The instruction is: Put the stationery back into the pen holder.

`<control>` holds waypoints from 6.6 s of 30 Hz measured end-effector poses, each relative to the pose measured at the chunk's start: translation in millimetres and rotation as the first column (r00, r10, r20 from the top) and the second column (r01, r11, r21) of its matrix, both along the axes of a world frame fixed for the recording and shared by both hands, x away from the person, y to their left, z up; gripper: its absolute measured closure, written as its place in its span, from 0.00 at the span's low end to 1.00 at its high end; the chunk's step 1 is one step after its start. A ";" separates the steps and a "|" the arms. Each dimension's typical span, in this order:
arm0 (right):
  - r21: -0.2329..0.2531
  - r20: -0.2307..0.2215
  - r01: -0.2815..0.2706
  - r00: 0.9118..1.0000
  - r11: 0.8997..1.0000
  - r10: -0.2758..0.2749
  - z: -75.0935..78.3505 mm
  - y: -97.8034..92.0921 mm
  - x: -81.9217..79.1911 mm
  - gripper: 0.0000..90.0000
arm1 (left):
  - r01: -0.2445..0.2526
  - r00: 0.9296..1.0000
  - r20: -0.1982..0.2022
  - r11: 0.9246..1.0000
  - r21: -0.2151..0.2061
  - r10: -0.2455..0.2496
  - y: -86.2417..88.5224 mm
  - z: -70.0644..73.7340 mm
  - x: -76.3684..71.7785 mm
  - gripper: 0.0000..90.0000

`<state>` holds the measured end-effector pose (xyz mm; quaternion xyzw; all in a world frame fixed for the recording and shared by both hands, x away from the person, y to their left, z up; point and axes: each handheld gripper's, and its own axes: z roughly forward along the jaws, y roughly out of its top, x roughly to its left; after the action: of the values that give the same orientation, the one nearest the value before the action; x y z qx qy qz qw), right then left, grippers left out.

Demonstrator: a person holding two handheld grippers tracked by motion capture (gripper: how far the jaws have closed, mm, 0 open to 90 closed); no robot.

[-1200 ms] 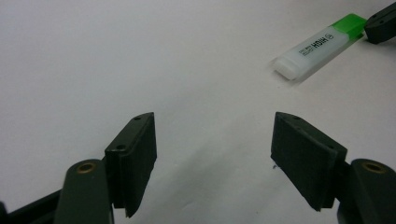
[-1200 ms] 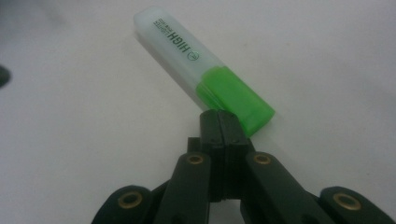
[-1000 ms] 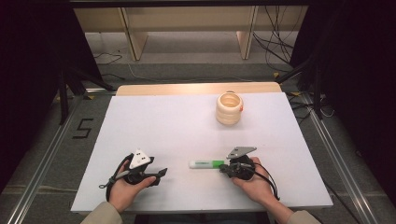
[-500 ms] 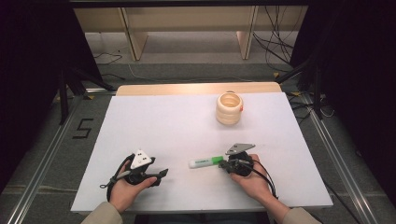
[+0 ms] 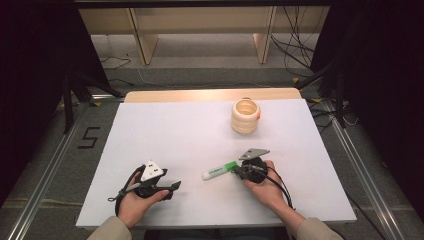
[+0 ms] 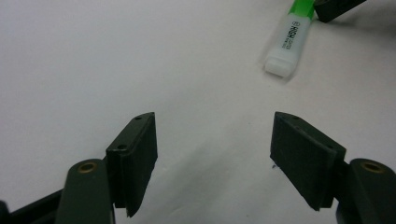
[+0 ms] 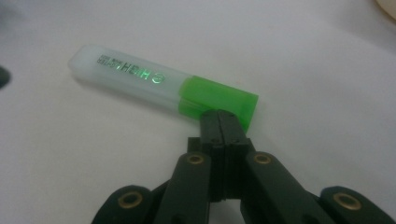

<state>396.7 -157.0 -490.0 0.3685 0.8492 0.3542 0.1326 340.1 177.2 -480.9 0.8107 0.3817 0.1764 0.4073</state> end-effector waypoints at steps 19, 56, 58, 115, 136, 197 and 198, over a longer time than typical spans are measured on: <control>0.011 0.004 0.025 1.000 1.000 -0.025 -1.4 6.4 12.4 1.00 | 0.006 1.000 -0.004 1.000 -0.010 -0.006 -5.9 0.6 0.0 0.35; 0.112 0.083 0.147 0.984 0.983 -0.157 22.2 -57.3 -11.4 0.60 | 0.107 0.994 0.009 0.990 0.090 -0.108 -125.4 -4.0 45.8 0.49; 0.113 0.085 0.146 0.984 0.983 -0.156 22.0 -59.4 -12.5 0.58 | 0.102 0.994 0.013 0.990 0.097 -0.104 -129.7 -5.7 49.3 0.51; 0.118 0.083 0.173 0.980 0.978 -0.183 20.2 -65.7 -12.4 0.46 | 0.130 0.989 -0.083 0.984 0.122 -0.120 -138.9 -8.5 64.2 0.73; 0.200 0.016 0.177 0.983 0.964 -0.183 19.0 -67.4 -8.3 0.35 | 0.093 0.996 -0.006 0.995 0.039 -0.092 -134.4 0.0 58.1 0.74; 0.453 -0.073 0.143 0.990 0.880 -0.124 40.1 -14.7 23.5 0.37 | 0.075 0.975 0.219 0.986 -0.147 -0.042 -144.6 21.0 34.7 0.74; 0.455 -0.074 0.144 0.990 0.879 -0.124 40.1 -14.9 23.6 0.38 | 0.075 0.974 0.221 0.986 -0.147 -0.041 -144.7 21.1 34.6 0.74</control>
<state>420.3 -171.9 -450.0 0.4547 0.7166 0.5267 0.0478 374.7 32.6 -459.8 0.7634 0.3234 0.2218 0.5133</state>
